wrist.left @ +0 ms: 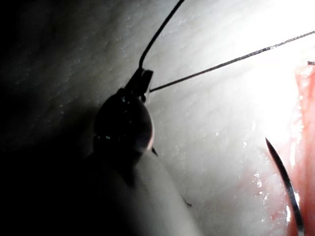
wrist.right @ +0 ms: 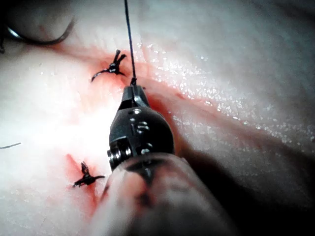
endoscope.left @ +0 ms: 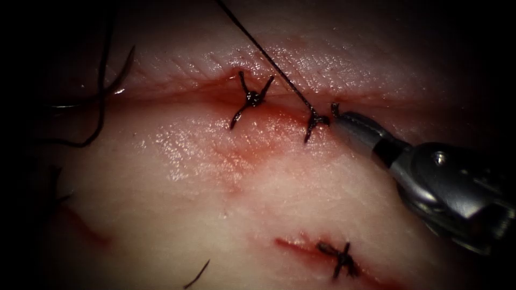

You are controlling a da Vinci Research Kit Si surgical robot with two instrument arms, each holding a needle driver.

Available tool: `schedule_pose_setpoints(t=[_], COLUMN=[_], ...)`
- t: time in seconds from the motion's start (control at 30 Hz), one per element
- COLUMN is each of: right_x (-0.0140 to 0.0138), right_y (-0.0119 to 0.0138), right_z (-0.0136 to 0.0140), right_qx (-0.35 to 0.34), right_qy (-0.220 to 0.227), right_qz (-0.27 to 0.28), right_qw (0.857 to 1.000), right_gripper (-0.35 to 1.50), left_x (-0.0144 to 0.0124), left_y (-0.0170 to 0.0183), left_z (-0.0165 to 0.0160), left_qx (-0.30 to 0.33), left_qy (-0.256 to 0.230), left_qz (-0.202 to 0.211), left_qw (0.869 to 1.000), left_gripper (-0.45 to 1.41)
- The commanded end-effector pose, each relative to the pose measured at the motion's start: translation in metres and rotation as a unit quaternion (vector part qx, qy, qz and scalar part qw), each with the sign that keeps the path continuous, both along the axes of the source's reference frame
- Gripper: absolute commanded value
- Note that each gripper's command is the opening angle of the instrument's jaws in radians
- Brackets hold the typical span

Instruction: Wound Closure

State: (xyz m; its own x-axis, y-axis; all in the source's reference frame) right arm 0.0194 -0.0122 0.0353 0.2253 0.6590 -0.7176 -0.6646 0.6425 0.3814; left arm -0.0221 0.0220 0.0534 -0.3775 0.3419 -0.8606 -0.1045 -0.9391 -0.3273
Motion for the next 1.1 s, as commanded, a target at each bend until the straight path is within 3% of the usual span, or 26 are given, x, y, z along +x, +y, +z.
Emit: schedule_pose_setpoints(t=[0.03, 0.37, 0.73, 1.1], right_x=[0.0011, 0.0014, 0.0017, 0.0017], right_y=[-0.0006, -0.0019, -0.0039, -0.0037], right_z=[0.0006, 0.0012, 0.0028, 0.0023], right_qx=[-0.01, -0.132, -0.133, -0.136], right_qy=[0.002, -0.005, -0.017, -0.016], right_qz=[-0.008, -0.097, -0.139, -0.137], right_qw=[1.0, 0.986, 0.981, 0.981], right_gripper=[-0.35, -0.35, -0.35, -0.35], left_x=[-0.0003, 0.0015, 0.003, 0.0025], left_y=[0.0012, 0.0049, 0.0054, 0.0051], left_z=[0.001, 0.003, 0.0034, 0.0033], left_qx=[-0.002, -0.008, -0.011, -0.014], left_qy=[0.001, 0.002, 0.004, 0.011], left_qz=[-0.008, -0.042, -0.056, -0.065], left_qw=[1.0, 0.999, 0.998, 0.998], left_gripper=[-0.45, -0.45, -0.45, -0.45])
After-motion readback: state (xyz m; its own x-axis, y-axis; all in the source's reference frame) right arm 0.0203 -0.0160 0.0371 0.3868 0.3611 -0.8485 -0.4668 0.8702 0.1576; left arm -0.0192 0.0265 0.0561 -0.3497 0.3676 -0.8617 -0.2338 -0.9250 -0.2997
